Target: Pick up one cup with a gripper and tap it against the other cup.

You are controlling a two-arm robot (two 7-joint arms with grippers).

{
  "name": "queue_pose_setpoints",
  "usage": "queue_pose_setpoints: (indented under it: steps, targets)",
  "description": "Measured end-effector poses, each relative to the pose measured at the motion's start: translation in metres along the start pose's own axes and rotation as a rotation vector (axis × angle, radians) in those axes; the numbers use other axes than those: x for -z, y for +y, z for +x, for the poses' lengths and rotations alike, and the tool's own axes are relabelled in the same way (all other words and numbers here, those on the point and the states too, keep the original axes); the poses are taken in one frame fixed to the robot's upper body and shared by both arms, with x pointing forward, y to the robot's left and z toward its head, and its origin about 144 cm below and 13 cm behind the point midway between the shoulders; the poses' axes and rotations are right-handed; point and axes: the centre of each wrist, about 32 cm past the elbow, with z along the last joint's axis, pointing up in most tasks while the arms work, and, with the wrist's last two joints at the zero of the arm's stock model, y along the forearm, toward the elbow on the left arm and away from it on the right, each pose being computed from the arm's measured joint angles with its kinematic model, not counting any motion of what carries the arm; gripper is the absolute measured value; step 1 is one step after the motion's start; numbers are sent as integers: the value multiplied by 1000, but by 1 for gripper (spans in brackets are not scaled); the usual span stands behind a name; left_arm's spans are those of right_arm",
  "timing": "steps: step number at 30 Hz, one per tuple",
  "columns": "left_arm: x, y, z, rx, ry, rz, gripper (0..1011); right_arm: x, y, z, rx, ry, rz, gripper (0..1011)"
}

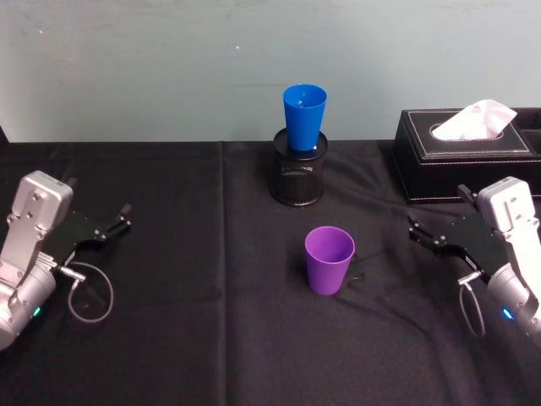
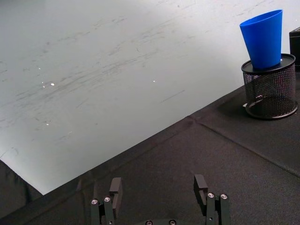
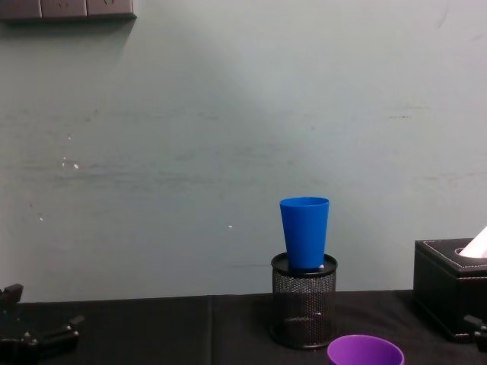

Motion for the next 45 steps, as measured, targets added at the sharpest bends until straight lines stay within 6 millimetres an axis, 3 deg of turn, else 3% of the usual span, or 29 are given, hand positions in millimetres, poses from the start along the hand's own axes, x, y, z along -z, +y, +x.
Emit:
queue_pose_setpoints:
  steps: [45]
  targets:
    - [0, 0, 0, 0, 0, 0, 1000, 0, 0, 0, 0, 0, 0, 1003]
